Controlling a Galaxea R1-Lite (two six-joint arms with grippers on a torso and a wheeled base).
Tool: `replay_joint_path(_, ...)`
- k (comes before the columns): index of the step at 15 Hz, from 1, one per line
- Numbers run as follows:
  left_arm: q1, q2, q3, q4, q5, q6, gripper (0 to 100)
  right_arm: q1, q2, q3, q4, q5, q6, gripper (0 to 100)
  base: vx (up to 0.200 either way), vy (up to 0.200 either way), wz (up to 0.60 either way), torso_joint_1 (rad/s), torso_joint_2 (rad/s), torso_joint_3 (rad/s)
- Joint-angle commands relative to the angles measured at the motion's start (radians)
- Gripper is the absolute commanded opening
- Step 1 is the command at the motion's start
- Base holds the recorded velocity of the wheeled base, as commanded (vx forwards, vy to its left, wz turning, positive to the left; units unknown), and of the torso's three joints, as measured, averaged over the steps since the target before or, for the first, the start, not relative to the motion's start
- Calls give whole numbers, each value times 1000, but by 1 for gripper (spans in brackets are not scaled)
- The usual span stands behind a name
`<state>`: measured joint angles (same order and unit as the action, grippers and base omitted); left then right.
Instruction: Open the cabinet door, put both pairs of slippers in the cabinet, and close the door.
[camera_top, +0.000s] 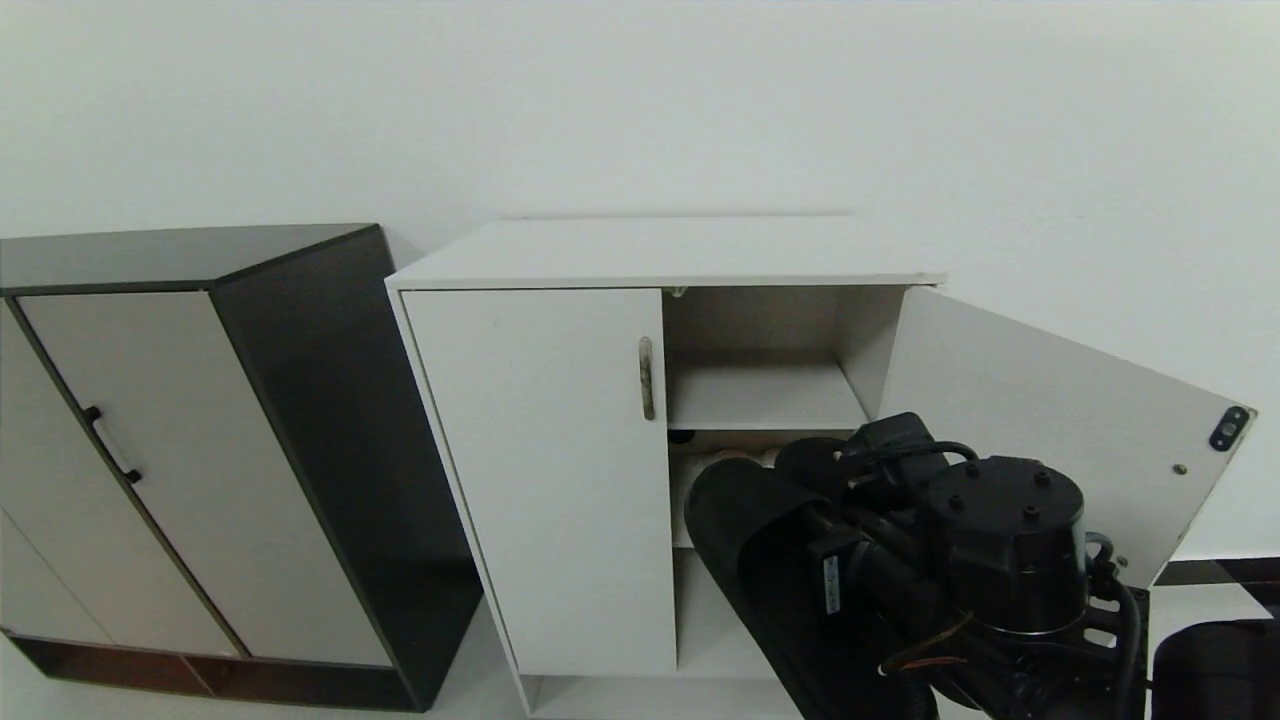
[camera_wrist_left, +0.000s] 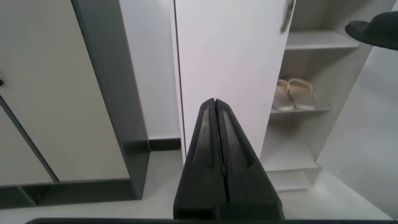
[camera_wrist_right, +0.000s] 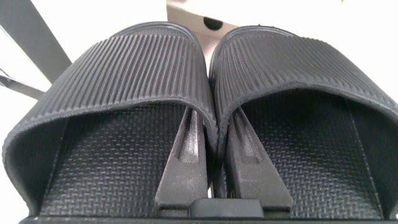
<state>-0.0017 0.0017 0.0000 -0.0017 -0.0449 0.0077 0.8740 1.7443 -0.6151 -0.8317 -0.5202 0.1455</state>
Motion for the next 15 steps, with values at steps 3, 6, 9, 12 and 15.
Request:
replay_joint_path(3,0,0,0,0,0,0,0,0,18,5,-6,-1,2,0,0,0,0,-110,460,357)
replay_joint_path(6,0,0,0,0,0,0,0,0,37,6,-17,-1,2,0,0,0,0,-69,447,369)
replay_joint_path(9,0,0,0,0,0,2,0,0,43,17,-30,-1,0,0,0,0,0,-1,89,66)
replay_joint_path(12,0,0,0,0,0,2,0,0,43,17,-30,-3,-7,0,0,0,0,0,0,0)
replay_joint_path(15,0,0,0,0,0,2,0,2,43,25,-44,-1,-26,0,0,0,0,-11,83,83)
